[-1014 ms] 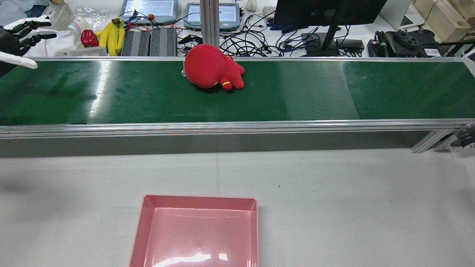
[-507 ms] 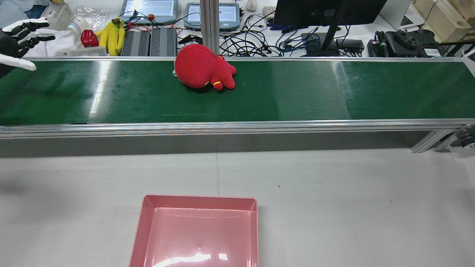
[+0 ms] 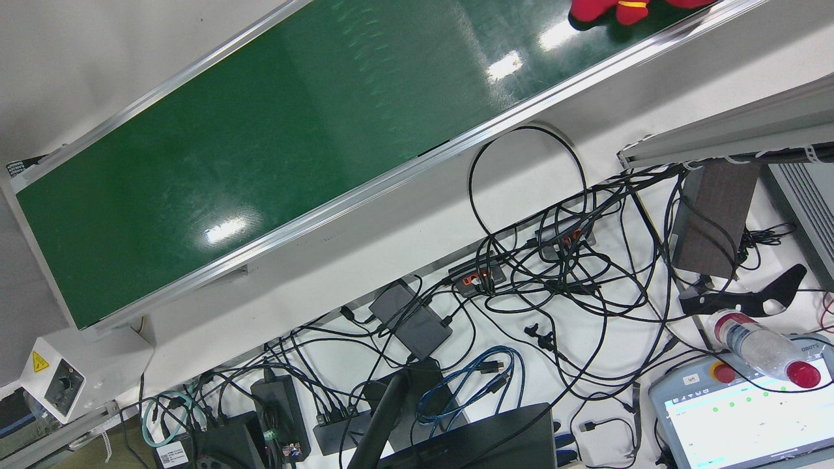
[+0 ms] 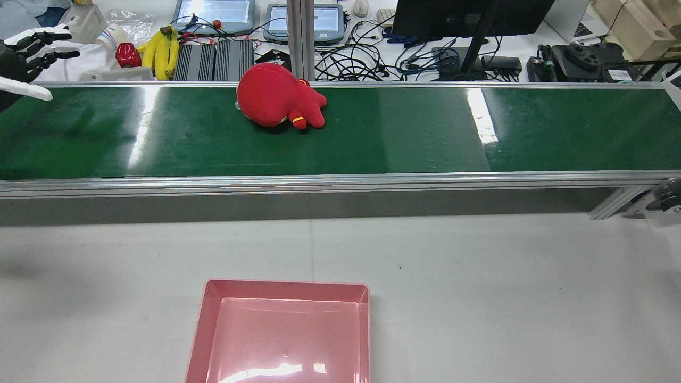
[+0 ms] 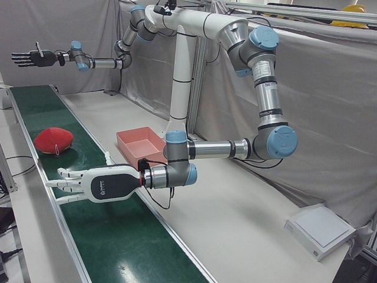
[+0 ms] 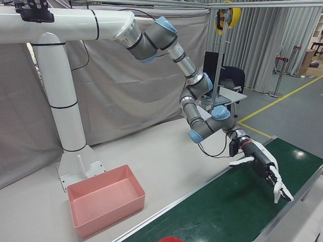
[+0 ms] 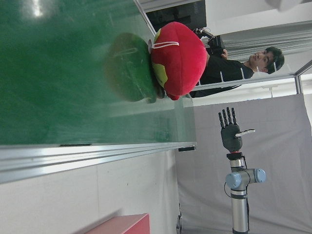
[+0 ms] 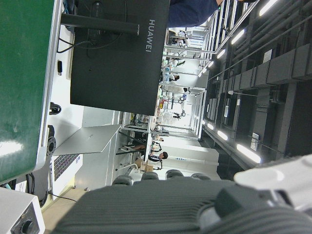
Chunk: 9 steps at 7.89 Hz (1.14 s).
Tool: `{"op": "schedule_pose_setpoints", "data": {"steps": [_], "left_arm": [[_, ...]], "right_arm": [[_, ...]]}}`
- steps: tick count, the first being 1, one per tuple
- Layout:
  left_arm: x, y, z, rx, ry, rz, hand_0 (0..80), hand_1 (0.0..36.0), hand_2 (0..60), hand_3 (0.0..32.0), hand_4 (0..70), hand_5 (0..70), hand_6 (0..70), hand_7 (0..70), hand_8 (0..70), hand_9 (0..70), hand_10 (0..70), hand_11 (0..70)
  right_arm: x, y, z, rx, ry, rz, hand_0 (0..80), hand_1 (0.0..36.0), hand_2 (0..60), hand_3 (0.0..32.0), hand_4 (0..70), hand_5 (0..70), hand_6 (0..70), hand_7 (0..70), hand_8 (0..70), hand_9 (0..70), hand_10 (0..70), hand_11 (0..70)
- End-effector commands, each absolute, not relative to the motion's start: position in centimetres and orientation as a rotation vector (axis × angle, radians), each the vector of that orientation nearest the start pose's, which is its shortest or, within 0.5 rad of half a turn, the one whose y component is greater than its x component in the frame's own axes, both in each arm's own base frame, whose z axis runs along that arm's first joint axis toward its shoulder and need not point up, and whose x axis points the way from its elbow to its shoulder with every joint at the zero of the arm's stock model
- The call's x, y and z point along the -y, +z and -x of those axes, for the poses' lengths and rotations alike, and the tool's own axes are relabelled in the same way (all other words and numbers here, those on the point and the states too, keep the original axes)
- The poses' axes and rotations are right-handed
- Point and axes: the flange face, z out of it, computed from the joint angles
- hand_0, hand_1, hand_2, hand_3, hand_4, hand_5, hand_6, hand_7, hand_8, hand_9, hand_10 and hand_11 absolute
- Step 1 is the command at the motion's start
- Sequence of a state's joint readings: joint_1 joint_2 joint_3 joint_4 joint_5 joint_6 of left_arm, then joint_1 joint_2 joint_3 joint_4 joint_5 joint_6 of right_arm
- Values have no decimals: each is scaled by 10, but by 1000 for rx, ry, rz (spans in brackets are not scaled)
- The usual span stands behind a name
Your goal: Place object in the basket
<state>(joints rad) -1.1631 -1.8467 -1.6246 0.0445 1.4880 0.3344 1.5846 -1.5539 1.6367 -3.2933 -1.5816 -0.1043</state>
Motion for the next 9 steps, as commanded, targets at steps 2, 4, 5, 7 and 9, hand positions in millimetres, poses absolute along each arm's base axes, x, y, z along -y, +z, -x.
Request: {"op": "schedule_pose_setpoints", "data": {"steps": [2,4,5,7,9], "left_arm": [[613,497,-112,-2242,-1600,-7,623,179,0,0,138,293,66,55,136,205,0,0],[602,473,-108,-2199,-1574,-89,638,202,0,0,142,303,67,57,139,208,0,0],[600,461,-106,-2181,-1549,-144,628,184,0,0,143,299,66,55,138,206,0,0],[608,440,-111,-2146,-1534,-202,631,158,0,0,130,286,61,44,127,194,0,0],[617,418,-114,-2131,-1487,-287,620,152,0,0,132,273,63,49,132,200,0,0]], "right_arm": [[489,661,-139,-2192,-2349,117,0,0,0,0,0,0,0,0,0,0,0,0],[489,661,-139,-2192,-2349,117,0,0,0,0,0,0,0,0,0,0,0,0],[489,661,-139,-2192,-2349,117,0,0,0,0,0,0,0,0,0,0,0,0],[489,661,-139,-2194,-2347,117,0,0,0,0,0,0,0,0,0,0,0,0],[489,661,-139,-2194,-2347,117,0,0,0,0,0,0,0,0,0,0,0,0]]}}
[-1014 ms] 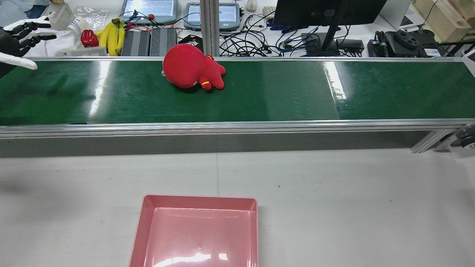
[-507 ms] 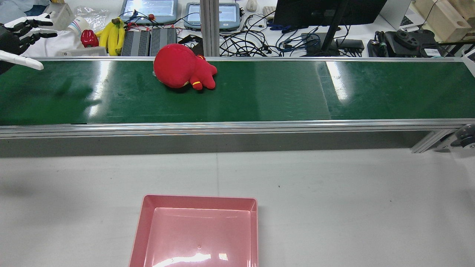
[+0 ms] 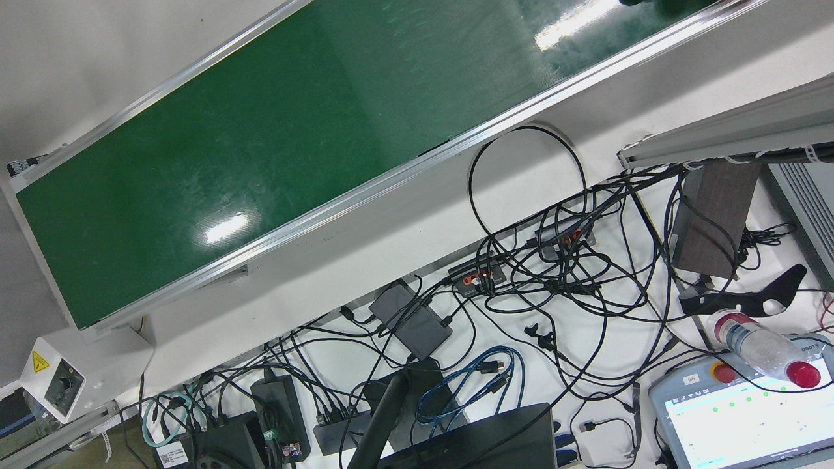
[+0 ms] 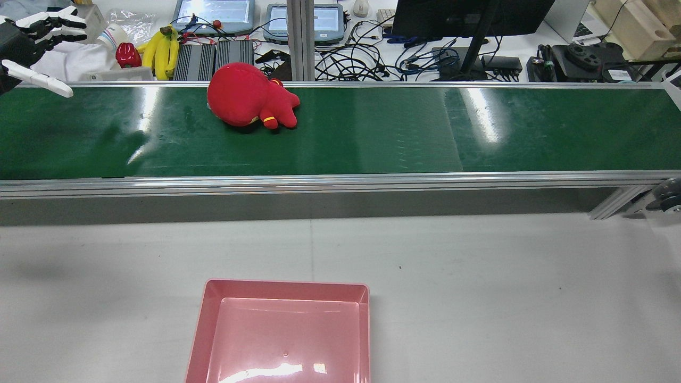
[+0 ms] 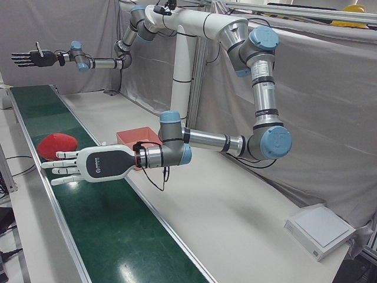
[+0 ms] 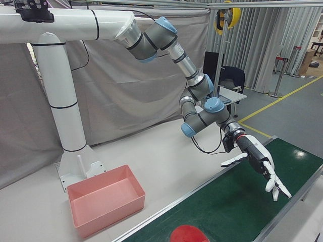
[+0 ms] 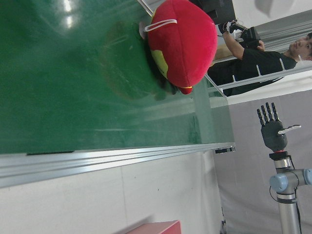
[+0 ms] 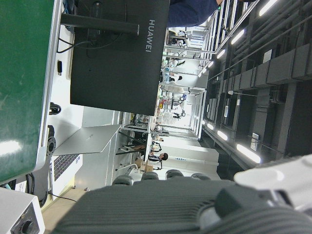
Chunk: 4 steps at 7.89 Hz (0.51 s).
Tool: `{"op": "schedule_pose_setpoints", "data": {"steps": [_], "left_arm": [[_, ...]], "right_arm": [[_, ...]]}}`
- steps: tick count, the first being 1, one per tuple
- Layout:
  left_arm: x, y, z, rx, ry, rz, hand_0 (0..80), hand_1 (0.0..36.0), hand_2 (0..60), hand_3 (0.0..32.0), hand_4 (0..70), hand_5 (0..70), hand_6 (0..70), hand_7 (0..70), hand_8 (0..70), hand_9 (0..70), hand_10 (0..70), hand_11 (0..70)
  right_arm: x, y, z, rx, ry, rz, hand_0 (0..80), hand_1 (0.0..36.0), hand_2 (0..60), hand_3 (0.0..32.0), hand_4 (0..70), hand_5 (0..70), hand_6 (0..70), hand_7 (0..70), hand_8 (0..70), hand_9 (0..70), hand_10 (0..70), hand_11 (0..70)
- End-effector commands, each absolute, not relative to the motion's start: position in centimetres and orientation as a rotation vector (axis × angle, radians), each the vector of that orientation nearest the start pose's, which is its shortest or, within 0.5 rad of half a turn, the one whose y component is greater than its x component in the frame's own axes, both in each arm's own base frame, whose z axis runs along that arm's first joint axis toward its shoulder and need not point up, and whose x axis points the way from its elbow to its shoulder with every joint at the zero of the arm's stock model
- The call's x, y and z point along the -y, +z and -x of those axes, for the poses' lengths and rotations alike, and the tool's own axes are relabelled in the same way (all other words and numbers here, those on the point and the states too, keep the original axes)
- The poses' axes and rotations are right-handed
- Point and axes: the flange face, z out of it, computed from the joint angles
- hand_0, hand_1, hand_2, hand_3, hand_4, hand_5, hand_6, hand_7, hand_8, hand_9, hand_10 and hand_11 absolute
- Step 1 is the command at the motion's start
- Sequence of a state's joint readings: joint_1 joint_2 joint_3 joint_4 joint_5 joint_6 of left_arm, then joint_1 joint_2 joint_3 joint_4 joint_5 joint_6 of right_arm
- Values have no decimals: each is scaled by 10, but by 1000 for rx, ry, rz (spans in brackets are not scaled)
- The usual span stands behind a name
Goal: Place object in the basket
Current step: 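Move the left hand down toward the red plush toy on the belt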
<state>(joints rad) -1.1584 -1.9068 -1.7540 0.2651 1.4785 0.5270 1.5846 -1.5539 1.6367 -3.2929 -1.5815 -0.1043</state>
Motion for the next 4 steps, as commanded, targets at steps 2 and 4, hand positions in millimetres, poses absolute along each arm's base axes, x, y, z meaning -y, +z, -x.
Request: {"op": "schedule_pose_setpoints", "data": {"steps": [2,4], "left_arm": [[610,416,-157,-2090,-1471,-243,615,158,0,0,133,282,63,49,133,201,0,0],[603,417,-180,-2075,-1481,-254,603,158,0,0,131,272,65,51,136,205,0,0]], "right_arm": [[489,661,-139,-2192,-2349,117,0,0,0,0,0,0,0,0,0,0,0,0],[489,661,-139,-2194,-2347,117,0,0,0,0,0,0,0,0,0,0,0,0]]}}
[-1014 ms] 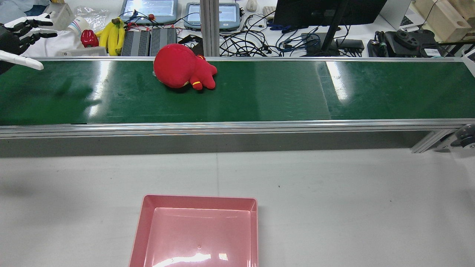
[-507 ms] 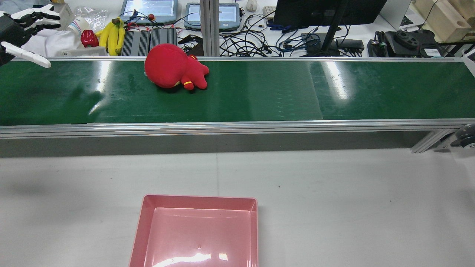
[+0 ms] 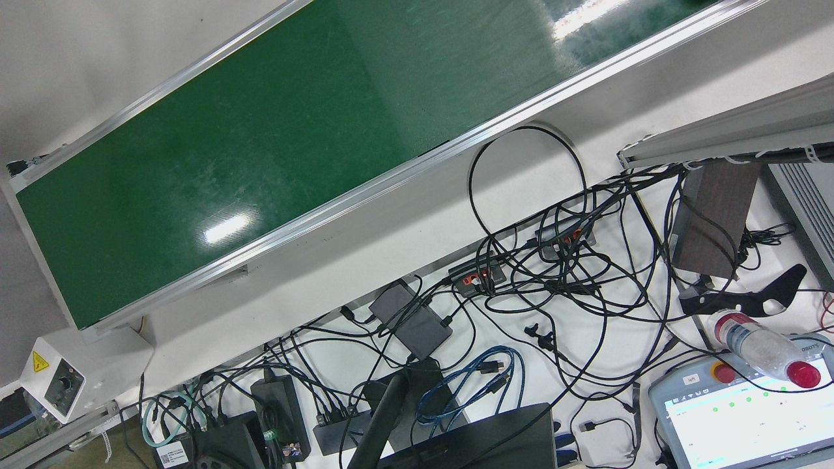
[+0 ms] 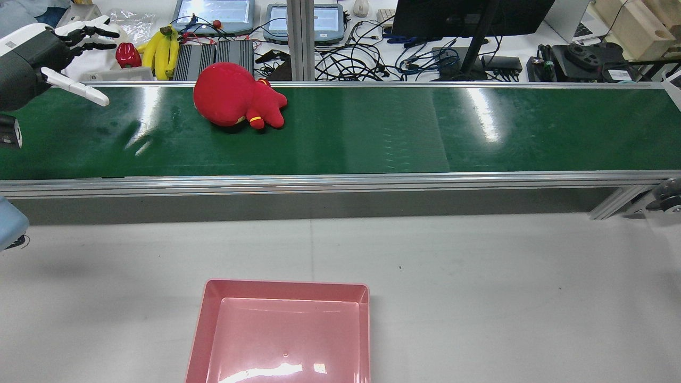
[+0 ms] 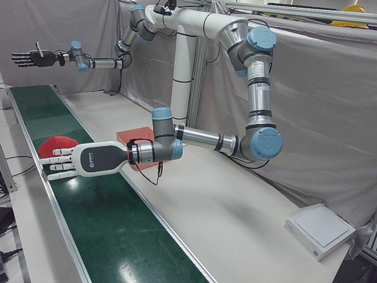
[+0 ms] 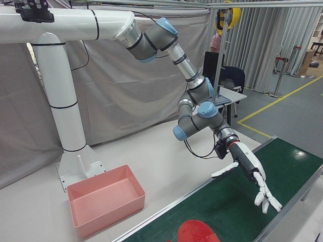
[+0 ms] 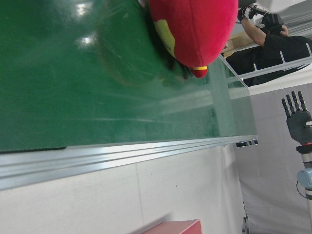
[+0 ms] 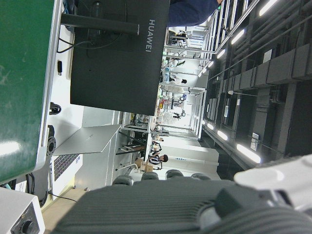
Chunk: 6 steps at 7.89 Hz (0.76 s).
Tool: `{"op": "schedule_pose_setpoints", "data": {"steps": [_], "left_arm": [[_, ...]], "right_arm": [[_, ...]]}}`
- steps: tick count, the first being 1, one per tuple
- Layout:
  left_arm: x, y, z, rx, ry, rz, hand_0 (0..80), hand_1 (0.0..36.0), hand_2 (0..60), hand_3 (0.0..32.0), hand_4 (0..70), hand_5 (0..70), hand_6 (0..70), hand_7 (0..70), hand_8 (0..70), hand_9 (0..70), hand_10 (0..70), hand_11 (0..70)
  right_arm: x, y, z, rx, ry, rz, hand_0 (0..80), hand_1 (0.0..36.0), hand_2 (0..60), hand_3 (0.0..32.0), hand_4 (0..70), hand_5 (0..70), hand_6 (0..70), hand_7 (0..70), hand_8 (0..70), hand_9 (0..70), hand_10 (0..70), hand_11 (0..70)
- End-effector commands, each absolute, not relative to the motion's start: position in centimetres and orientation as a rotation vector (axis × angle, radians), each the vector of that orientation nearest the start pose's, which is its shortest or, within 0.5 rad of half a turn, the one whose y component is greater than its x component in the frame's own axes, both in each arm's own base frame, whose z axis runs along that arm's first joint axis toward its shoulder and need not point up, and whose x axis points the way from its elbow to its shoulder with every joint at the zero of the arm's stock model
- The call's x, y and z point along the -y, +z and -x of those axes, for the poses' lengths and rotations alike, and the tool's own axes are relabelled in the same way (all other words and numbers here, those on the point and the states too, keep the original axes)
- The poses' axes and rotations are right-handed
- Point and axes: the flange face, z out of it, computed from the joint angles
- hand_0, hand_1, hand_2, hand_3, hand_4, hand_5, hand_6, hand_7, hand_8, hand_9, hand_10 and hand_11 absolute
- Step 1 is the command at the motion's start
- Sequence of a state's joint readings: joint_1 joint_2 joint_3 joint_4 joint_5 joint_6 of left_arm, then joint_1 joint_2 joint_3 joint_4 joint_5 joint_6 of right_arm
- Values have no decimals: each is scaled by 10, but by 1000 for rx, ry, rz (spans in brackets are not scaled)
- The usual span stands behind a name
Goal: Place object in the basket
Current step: 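Move the left hand down toward the red plush toy on the belt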
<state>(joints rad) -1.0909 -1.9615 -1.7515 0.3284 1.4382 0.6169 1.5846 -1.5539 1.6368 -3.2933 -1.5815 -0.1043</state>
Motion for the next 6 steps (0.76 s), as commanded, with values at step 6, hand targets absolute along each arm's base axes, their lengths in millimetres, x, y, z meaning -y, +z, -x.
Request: {"op": "schedule_pose_setpoints", "data": {"steps": [6], "left_arm": [[617,381,-195,-2047,-1438,-309,587,74,0,0,127,266,59,49,134,207,0,0]], "right_arm": [[489,661,-139,-2192,-2349,117,0,0,0,0,0,0,0,0,0,0,0,0]]}}
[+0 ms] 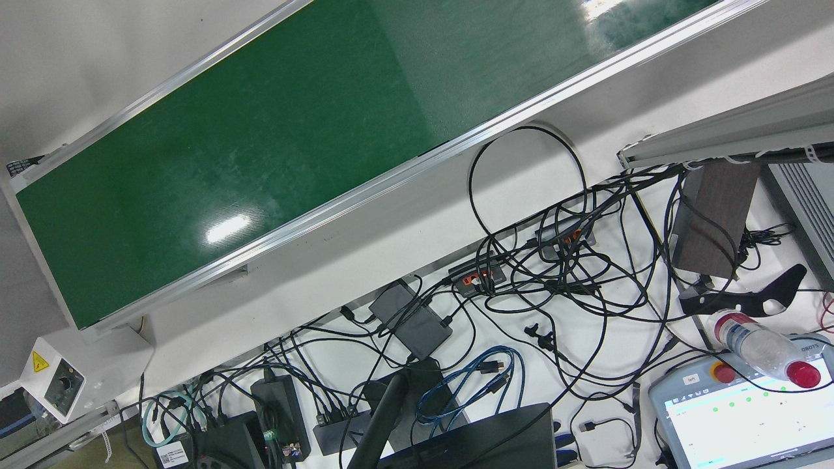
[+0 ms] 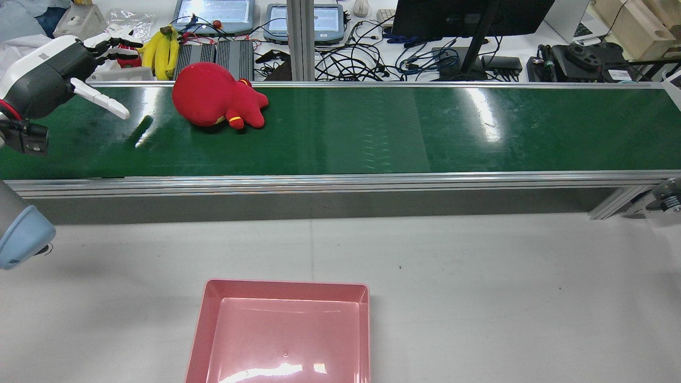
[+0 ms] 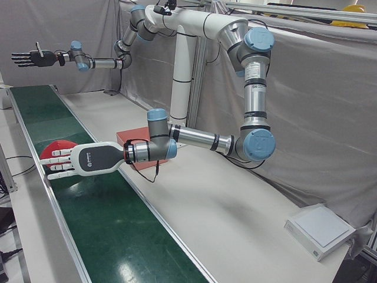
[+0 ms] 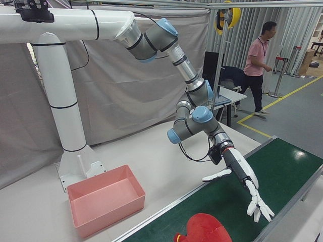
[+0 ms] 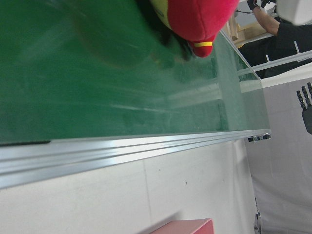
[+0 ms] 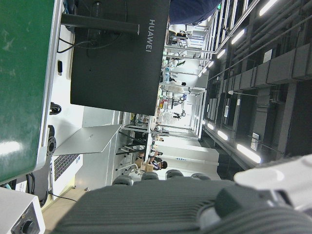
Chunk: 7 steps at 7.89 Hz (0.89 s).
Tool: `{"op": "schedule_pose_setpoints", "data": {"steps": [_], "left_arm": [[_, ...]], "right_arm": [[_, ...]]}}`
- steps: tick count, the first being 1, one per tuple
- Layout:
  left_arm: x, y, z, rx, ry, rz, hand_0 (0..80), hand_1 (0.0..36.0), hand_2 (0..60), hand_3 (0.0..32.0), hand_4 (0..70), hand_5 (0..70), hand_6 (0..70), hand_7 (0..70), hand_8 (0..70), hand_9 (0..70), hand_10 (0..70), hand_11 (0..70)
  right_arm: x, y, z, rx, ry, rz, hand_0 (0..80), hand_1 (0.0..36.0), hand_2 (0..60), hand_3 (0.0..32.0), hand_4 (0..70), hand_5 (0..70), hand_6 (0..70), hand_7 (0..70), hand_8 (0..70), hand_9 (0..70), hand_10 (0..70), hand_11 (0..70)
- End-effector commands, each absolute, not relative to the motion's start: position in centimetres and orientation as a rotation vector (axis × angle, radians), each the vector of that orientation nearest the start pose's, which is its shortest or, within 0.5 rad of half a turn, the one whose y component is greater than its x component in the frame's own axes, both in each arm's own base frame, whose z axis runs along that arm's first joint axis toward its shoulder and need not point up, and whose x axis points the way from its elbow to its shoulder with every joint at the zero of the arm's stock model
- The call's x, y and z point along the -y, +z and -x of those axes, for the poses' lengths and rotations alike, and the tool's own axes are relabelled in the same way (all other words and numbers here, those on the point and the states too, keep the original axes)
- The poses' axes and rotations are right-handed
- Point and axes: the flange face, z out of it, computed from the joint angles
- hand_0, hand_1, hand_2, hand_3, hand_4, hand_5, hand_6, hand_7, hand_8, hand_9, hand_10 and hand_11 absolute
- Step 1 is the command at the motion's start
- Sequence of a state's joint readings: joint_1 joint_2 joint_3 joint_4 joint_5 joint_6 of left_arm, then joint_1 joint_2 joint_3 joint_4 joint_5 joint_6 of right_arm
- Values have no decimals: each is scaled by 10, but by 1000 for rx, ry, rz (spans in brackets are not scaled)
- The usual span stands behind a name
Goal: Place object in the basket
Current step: 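Move the left hand down toward the red plush toy on the belt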
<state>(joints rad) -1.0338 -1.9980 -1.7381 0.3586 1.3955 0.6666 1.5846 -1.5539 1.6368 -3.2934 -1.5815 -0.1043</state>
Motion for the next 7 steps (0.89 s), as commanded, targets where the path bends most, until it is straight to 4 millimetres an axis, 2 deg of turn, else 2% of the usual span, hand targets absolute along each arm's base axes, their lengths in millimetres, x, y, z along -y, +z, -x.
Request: {"op": "schedule_pose_setpoints", "data": {"steps": [1,3,5,6,7], "left_arm": [[619,383,-197,-2038,-1441,-309,586,77,0,0,136,269,59,49,134,207,0,0],[624,387,-201,-2017,-1440,-324,594,87,0,0,139,272,59,49,134,206,0,0],[635,373,-208,-1996,-1424,-352,592,85,0,0,135,268,60,49,134,206,0,0],[644,372,-214,-1984,-1429,-352,589,87,0,0,136,266,60,50,132,204,0,0],[645,375,-230,-1967,-1424,-333,586,86,0,0,133,268,60,49,132,204,0,0]], "right_arm": [[489,661,-139,-2194,-2347,117,0,0,0,0,0,0,0,0,0,0,0,0],[489,661,-139,-2192,-2349,117,0,0,0,0,0,0,0,0,0,0,0,0],[489,661,-139,-2192,-2349,117,0,0,0,0,0,0,0,0,0,0,0,0],[489,661,-139,-2192,-2349,117,0,0,0,0,0,0,0,0,0,0,0,0],[489,661,-139,-2192,-2349,117,0,0,0,0,0,0,0,0,0,0,0,0]]}}
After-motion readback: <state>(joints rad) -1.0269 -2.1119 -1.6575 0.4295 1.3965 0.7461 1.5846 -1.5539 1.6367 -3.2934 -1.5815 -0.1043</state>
